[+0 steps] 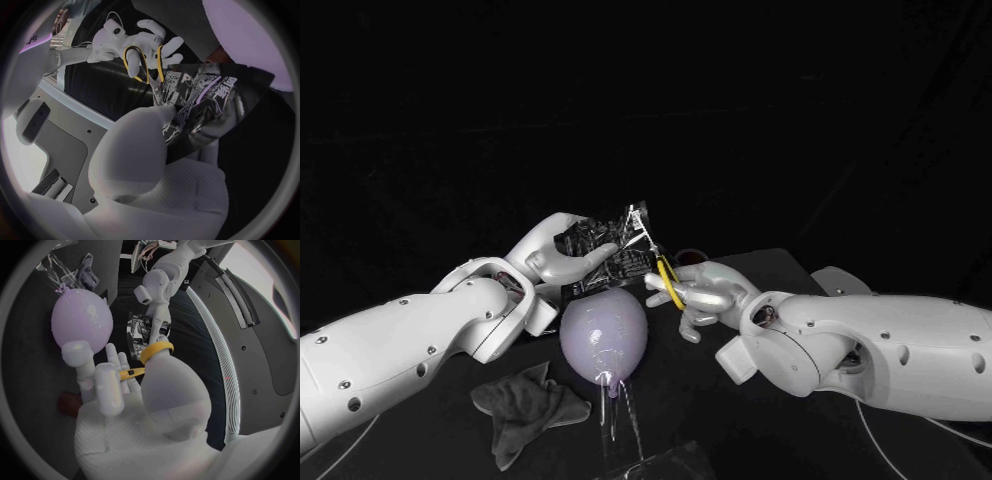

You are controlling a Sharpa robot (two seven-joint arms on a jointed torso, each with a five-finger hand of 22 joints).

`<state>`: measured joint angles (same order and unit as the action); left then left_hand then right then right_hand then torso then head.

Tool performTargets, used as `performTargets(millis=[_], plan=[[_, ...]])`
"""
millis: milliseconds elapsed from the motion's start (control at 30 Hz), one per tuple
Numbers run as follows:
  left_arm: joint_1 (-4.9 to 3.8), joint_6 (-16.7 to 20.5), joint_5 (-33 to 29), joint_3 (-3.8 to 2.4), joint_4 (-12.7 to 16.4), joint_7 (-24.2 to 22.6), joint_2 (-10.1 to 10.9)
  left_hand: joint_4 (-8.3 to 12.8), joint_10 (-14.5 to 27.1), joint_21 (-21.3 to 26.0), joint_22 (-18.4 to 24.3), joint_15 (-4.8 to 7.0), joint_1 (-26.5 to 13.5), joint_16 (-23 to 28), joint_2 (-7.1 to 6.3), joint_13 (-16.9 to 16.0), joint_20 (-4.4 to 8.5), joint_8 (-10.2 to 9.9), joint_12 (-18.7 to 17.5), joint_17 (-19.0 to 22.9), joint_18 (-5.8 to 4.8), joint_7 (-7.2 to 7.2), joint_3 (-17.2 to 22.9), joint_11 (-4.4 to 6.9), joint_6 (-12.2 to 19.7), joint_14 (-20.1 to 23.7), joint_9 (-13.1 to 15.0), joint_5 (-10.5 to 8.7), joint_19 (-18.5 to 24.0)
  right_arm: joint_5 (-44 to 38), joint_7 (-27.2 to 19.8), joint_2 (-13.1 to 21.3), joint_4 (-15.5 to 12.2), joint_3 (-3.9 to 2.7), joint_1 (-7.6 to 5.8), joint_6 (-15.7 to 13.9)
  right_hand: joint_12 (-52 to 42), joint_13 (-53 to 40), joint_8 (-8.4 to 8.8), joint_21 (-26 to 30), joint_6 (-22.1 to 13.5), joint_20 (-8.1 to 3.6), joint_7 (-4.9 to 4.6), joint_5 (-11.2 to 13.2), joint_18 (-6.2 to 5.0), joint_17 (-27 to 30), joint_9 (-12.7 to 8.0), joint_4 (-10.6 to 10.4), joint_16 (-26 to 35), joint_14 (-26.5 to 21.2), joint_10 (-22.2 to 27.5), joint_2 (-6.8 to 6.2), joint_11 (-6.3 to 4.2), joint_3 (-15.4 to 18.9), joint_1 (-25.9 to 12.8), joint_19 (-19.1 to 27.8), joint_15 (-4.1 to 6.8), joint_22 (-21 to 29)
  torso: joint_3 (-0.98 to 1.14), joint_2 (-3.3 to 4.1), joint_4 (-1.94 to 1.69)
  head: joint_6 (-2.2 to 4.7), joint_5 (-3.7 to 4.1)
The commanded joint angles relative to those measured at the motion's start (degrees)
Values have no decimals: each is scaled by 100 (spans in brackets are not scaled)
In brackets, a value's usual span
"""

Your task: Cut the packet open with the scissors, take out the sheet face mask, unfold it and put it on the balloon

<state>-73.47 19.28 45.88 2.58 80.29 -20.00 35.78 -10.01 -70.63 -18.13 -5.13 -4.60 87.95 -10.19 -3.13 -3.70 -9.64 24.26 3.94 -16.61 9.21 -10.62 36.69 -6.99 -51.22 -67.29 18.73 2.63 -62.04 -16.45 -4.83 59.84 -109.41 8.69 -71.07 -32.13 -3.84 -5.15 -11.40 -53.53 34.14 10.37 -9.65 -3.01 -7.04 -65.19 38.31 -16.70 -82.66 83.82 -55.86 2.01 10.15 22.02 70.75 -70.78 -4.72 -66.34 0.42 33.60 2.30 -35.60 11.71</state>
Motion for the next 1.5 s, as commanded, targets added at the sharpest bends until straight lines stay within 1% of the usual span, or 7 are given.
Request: performTargets(millis=[33, 567, 667, 1000, 1200, 1367, 1500], plan=[[6, -15, 80, 4, 27, -54, -7, 31, -36, -20, -5, 30, 17, 16, 21, 0, 11, 16, -27, -9, 120, 0, 5, 3, -38, -6, 270, 20, -23, -73, -97, -35, 53, -20, -49, 75, -18, 28, -31, 38, -94, 10, -525, 21, -112, 8, -11, 4, 28, 10, 42, -82, 20, -101, -37, 28, -28, 24, -4, 1, -5, 11, 12], [6, 4, 129, 4, 41, -84, -8, 31, -36, -20, -5, 30, 17, 16, 21, 0, 11, 16, -27, -9, 120, 0, 5, 3, -38, -6, 270, 20, -23, 36, -69, -144, 198, -20, -151, -64, -248, 17, -284, -269, 124, -20, -423, 26, -58, -183, 21, 67, -60, 90, -337, 29, -77, -308, 87, -161, 34, -137, -7, 1, -4, -6, -4], [6, 8, 131, 4, 41, -86, -5, 31, -36, -20, -5, 30, 17, 16, 21, 0, 11, 16, -27, -9, 120, 0, 5, 3, -38, -6, 270, 20, -23, 90, -85, -129, 206, -20, -153, -171, -747, -223, -743, -951, 846, -274, -59, 34, 78, -630, 125, 195, -234, 239, -1315, 236, -418, -331, 372, -547, 322, -568, -6, 1, -5, -9, -13], [6, 14, 133, 4, 38, -93, -3, 31, -36, -20, -5, 30, 17, 16, 21, 0, 11, 16, -27, -9, 120, 0, 5, 3, -38, -6, 270, 20, -23, 208, -148, -99, 232, -20, -155, -386, -1870, -1148, -1495, -1593, 1862, -726, 519, 15, 210, -989, 569, 399, -347, 345, -2687, 640, -1005, -386, 791, -879, 820, -998, -3, -3, 3, -7, -15], [6, 9, 133, 4, 36, -94, -2, 40, -39, -27, -7, 31, 6, 19, 18, 0, 13, 14, -28, -12, 118, 1, 13, 3, -43, -9, 277, 20, -23, 223, -188, -90, 227, -20, -156, -455, -5221, -4769, -1981, -1842, 2088, -932, 767, 11, 261, -1181, 1143, 451, -399, 392, -3004, 819, -1257, -246, 907, -997, 1029, -1181, -2, -1, -1, 11, 6], [7, 3, 133, 4, 41, -93, 2, 40, -39, -27, -7, 31, 6, 19, 18, 0, 13, 14, -28, -12, 118, 1, 13, 3, -43, -9, 277, 20, -23, 251, -258, -91, 220, -20, -156, -487, -4781, -4515, -2010, -1810, 1910, -952, 746, 20, 264, -1215, 1452, 365, -404, 395, -2449, 924, -1214, 13, 839, -965, 1017, -1181, -2, 2, -3, 33, 12], [7, -2, 133, 4, 43, -90, 4, 40, -39, -27, -7, 31, 6, 19, 18, 0, 13, 14, -28, -12, 118, 1, 13, 3, -43, -9, 277, 20, -23, 281, -327, -104, 211, -20, -156, -438, -3016, -3058, -1687, -1663, 1539, -872, 561, 10, 249, -1137, 1385, 311, -377, 376, -1512, 863, -1027, 203, 766, -875, 890, -1096, -2, 2, -1, 50, 6]])
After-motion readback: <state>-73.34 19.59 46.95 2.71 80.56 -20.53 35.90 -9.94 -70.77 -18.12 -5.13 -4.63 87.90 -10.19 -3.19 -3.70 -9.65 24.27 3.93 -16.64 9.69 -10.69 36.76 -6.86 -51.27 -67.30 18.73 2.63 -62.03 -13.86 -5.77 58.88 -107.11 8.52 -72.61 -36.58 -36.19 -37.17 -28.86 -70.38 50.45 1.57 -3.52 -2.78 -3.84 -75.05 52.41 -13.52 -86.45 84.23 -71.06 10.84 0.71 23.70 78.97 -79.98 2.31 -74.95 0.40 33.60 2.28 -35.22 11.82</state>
